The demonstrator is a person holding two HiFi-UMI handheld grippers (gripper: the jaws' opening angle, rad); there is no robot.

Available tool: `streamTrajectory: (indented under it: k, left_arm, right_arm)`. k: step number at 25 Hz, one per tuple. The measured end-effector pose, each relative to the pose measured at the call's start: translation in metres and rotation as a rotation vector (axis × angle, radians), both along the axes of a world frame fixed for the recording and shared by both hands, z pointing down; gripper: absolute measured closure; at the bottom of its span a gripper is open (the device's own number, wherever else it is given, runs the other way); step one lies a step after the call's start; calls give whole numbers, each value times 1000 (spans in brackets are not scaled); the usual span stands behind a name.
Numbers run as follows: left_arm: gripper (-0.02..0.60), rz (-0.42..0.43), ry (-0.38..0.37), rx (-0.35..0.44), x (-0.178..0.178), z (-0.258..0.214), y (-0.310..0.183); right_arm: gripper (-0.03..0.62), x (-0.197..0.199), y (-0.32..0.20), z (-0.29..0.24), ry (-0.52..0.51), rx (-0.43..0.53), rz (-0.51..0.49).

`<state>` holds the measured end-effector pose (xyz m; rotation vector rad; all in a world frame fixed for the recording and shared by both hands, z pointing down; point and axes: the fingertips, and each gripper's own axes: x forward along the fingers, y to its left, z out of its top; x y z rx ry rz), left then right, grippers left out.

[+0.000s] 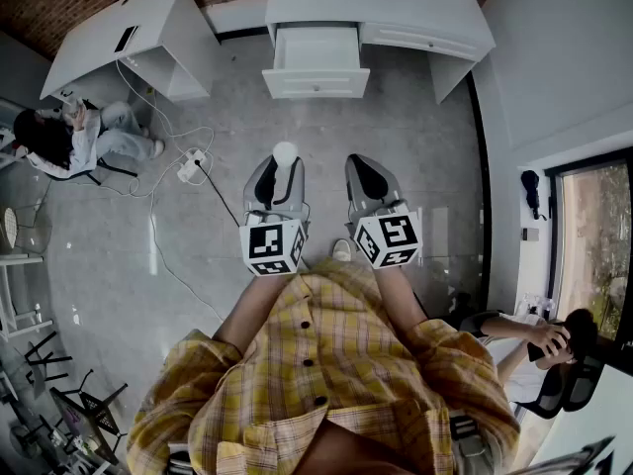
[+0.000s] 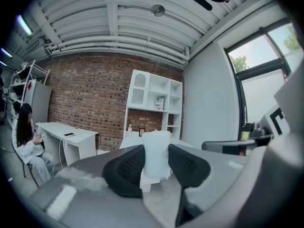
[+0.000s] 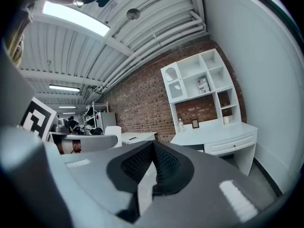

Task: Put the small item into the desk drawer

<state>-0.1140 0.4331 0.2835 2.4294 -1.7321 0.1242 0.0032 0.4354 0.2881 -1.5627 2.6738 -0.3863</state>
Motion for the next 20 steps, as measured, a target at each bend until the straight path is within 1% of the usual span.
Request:
streamTrajectory:
  k: [4,13,16,20]
  left_arm:
    - [414,-8,0,-2,7,1,-4]
    - [414,-38,-25,30,51,-2,10]
    - [414,-48,-39,17,57,6,14]
    - [414,-69,-33,9,60,9,13]
  right_arm:
    - [595,8,-4,-4,-29,11,-19]
    - [595,42,-4,-5,-38,20,-54]
    - [595,46,-4,-1,-41,15,-70]
    - [595,48,-6,0,-42,17,-93]
